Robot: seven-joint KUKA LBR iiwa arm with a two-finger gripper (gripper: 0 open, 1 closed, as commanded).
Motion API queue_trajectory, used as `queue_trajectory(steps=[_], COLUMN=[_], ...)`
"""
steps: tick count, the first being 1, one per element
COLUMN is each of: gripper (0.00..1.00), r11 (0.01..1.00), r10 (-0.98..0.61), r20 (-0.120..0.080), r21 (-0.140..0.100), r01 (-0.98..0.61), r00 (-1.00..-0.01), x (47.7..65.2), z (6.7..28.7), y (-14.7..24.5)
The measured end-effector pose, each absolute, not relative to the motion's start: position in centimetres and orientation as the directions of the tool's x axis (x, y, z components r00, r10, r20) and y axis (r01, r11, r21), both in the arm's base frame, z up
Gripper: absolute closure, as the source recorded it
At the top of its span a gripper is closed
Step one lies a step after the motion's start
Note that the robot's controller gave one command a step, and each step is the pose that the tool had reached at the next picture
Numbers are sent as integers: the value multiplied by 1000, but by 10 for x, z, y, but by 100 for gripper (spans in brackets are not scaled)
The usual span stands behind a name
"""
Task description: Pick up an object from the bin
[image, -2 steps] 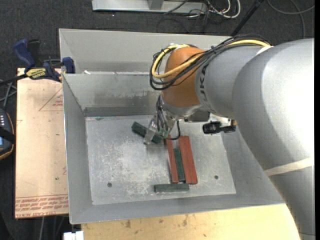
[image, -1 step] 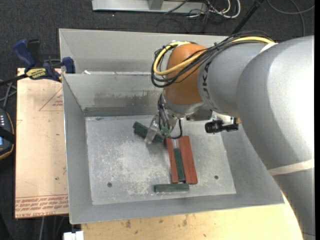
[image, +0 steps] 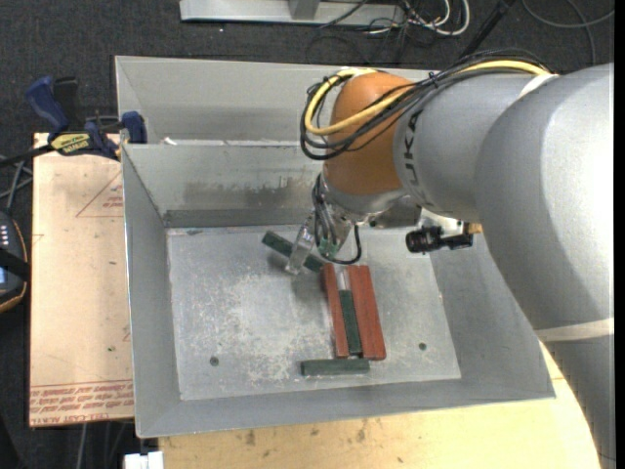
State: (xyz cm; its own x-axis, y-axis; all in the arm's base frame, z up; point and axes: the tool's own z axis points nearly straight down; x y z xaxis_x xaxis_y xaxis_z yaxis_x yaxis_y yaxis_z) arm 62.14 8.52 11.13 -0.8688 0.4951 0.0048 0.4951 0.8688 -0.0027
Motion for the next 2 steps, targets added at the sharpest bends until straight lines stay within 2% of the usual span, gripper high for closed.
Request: queue_trajectory(steps=[2], gripper=[100], r11=[869], r10=[494], r20=[-4], r21=[4], r01=[494], r00=[-869], x=[624], z=[142], y=[86])
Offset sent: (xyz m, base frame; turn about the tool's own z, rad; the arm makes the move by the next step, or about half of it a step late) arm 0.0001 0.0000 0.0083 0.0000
